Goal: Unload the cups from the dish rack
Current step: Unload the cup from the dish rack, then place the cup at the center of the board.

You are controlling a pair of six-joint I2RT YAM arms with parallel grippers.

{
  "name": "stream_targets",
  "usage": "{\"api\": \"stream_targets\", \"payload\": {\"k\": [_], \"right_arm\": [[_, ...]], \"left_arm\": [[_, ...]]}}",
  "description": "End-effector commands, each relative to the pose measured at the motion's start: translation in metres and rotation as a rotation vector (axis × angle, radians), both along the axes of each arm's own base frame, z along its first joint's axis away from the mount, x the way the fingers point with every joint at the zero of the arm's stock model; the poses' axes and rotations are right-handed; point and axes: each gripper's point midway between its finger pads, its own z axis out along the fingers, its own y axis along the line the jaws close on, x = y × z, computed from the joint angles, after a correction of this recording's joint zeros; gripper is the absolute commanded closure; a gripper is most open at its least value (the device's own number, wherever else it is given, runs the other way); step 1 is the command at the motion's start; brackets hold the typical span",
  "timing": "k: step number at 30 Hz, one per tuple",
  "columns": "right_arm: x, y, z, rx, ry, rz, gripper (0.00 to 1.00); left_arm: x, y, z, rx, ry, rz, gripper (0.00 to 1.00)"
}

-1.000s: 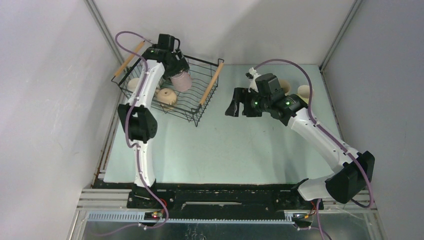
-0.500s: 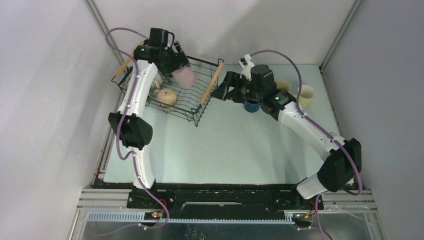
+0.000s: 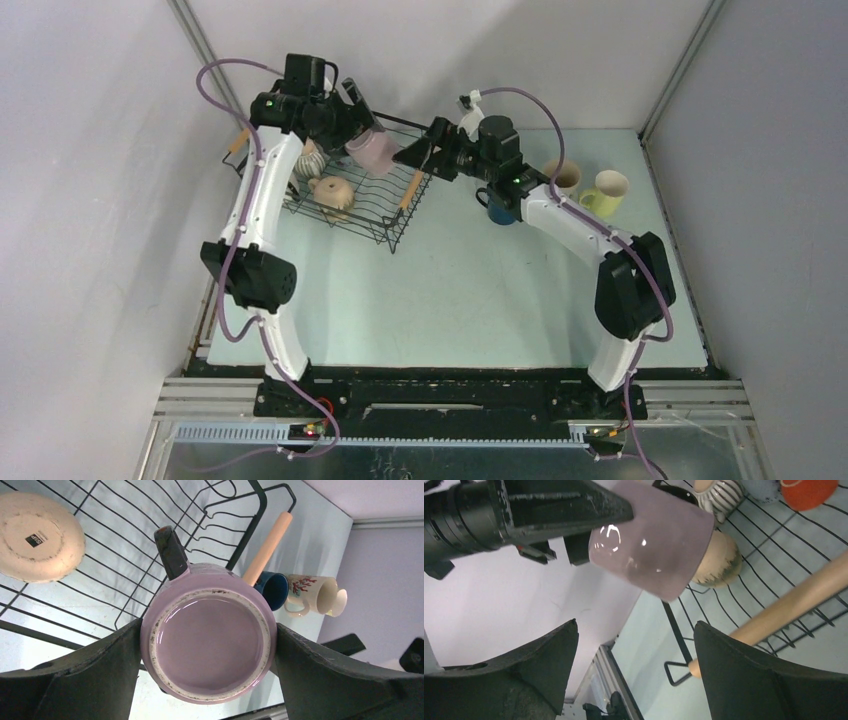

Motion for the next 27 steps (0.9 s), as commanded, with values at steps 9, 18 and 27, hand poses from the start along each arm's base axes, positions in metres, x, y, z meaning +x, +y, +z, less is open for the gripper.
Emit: {"api": "stream_targets", "payload": {"k": [9,18,27], "right_arm": [[0.016,0.006,0.047,0.229,-0.062,0.032,0.08],[0.009,0.008,0.059,0.319,-0.051,0.084,0.1],[-0.007,0.007,0.08,0.427,-0.038,0.162,0.18]], "left_arm": [[-0.032,-0.027,0.066,-0.193,-0.143,-0.077,0.84],[-0.043,-0.041,0.073,-0.274,-0.149,-0.111,0.84],[-0.049,-0.054,0.077,-0.389,-0.159,-0.141,0.84]]}}
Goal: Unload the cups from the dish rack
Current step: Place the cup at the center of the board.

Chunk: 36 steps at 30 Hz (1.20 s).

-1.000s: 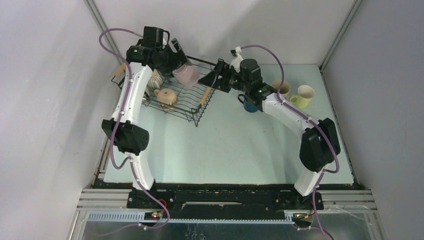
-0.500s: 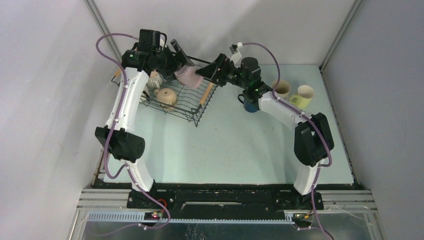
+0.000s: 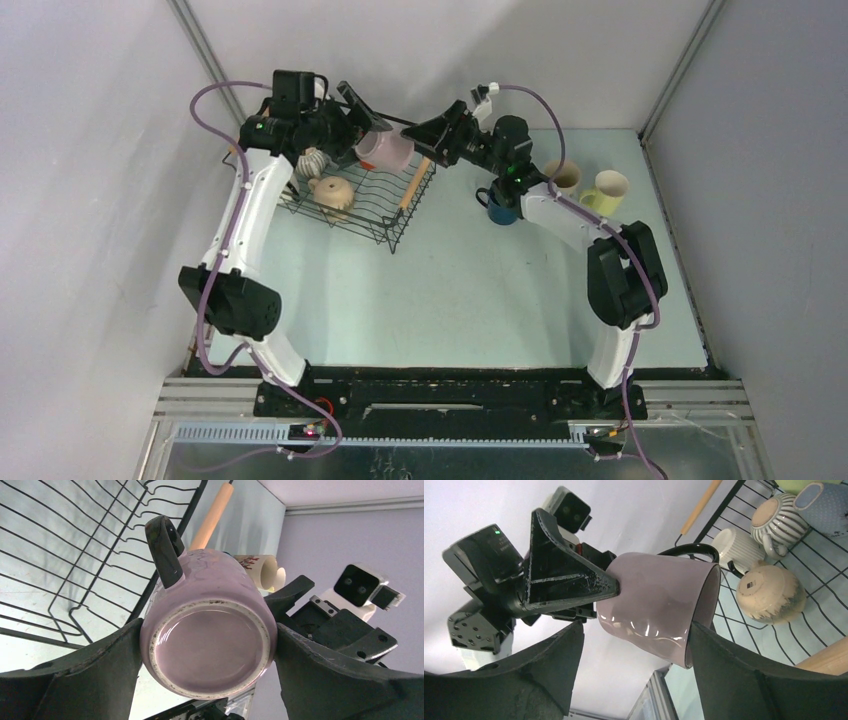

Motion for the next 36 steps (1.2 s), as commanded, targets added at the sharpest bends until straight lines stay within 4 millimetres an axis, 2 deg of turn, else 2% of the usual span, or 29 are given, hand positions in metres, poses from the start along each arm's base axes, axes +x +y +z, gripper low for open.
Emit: {"api": "stream_targets", "payload": {"k": [1,5,13,21,25,26,30,33,36], "right_arm": [[-0.03,0.009,0.041,0.123,-0.076,0.118,0.19],[-0.036,0.011,0.046,0.153,-0.07,0.149,0.24],[-0.046,0.016,0.042,0.154,-0.064,0.182,0.3],[-0.049,0.01,0.052,0.191,-0.073,0.197,0.69],[-0.049,0.008,0.056,0.178,-0.085,0.183,0.94],[-0.049,0.008,0.057,0.169,-0.088,0.176,1.0],[-0.049,0.004,0.057,0.116,-0.108,0.13,1.0],[-0.05,0.0,0.058,0.059,-0.123,0.087,1.0],[-0.05,-0.006,0.059,0.0,-0.135,0.041,1.0]], "left_arm": [[-0.016,-0.027,0.051,-0.157,-0.129,-0.098,0.85],[-0.015,-0.028,0.053,-0.177,-0.137,-0.093,0.85],[-0.01,-0.029,0.054,-0.207,-0.14,-0.091,0.85],[-0.019,-0.037,0.046,-0.268,-0.127,-0.129,0.85],[-0.027,-0.039,0.048,-0.29,-0.135,-0.143,0.82],[-0.029,-0.038,0.05,-0.293,-0.141,-0.144,0.81],[-0.034,-0.037,0.049,-0.284,-0.154,-0.15,0.7],[-0.037,-0.035,0.048,-0.271,-0.165,-0.154,0.52],[-0.04,-0.033,0.047,-0.253,-0.18,-0.154,0.28]]}}
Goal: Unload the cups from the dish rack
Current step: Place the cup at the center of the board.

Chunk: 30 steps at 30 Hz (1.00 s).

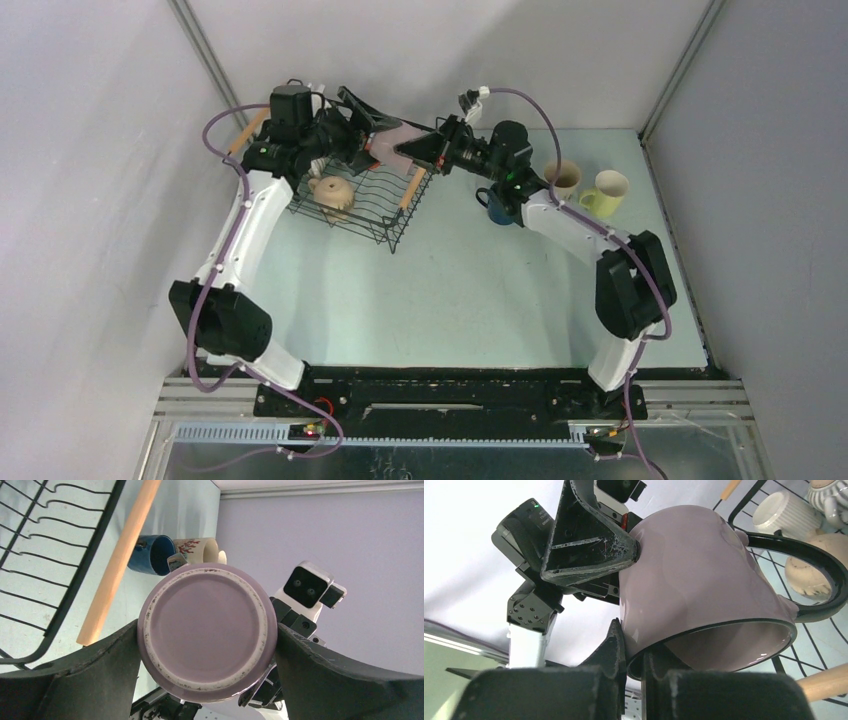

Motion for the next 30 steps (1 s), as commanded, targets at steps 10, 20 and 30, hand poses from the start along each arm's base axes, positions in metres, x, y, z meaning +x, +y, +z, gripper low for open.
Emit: {"api": "stream_targets", "payload": {"k": [10,20,30], "right_arm": [[-0.019,-0.041,0.038,-0.212,-0.135,-0.192,1.0],[-0.038,-0.09,0.004,-0.456,-0.024,-0.316,1.0],[-0.067,-0.216,-0.073,-0.816,0.283,-0.569,1.0]], "left_arm": [[-0.04,0.001,0.042,0.077,-0.217,-0.095,0.0],[-0.061,0.005,0.04,0.182,-0.271,-0.111,0.0],[-0.107,-0.017,0.023,0.264,-0.326,-0.196,0.0]]}}
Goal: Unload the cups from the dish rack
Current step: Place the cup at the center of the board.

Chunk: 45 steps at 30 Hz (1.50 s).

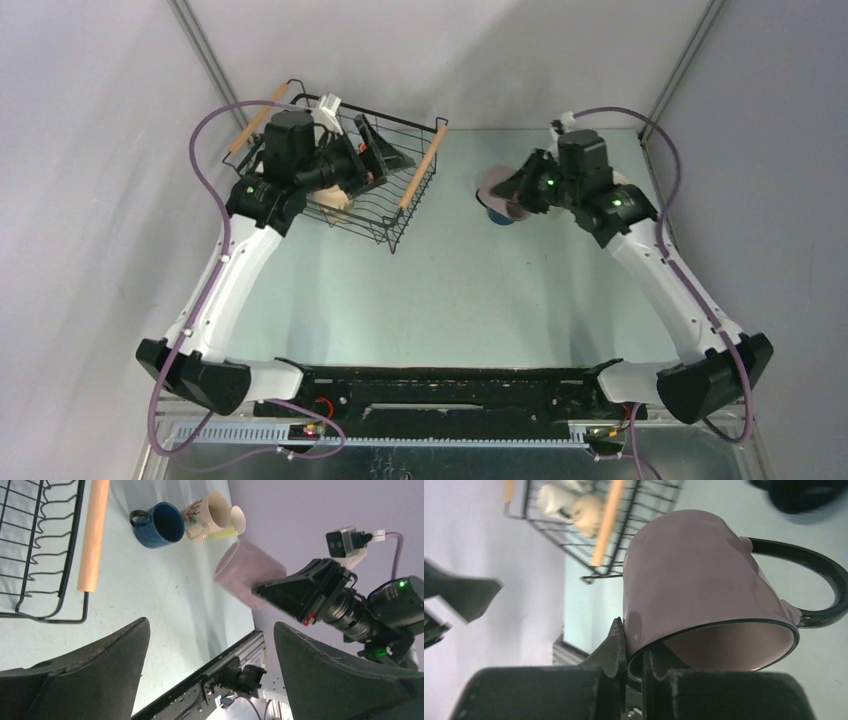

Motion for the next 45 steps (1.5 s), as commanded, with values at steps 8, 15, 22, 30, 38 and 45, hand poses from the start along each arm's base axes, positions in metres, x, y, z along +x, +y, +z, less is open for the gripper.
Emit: {"api": "stream_targets", "payload": {"k": [8,15,22,30,38,45], "right_arm": [[-0.009,-0.154,-0.083,-0.28,0.239,-0.374,1.0],[0.01,-0.217,-0.122,-0.329,0.348,-0.533,1.0],[0.031,-0.262,-0.163,-0.346,0.452,-0.612,1.0],[0.044,-0.294,-0.191,-0.411,0.556,-0.679,1.0],[0.047,-0.312,-0.208,-0.492,0.625,-0.703,1.0],[0.05,-0.315,-0.22,-0.513,0.676,-0.677,0.99]], "left_arm": [[-0.046,-0.024,-0.02,0.164,-0.111,-0.108,0.0],[-0.059,-0.025,-0.032,0.199,-0.122,-0.155,0.0],[-0.064,-0.023,-0.04,0.25,-0.136,-0.19,0.0],[-0.067,-0.02,-0.046,0.284,-0.149,-0.203,0.0],[-0.064,-0.02,-0.053,0.304,-0.139,-0.207,0.0],[-0.052,-0.018,-0.056,0.334,-0.135,-0.173,0.0]]}}
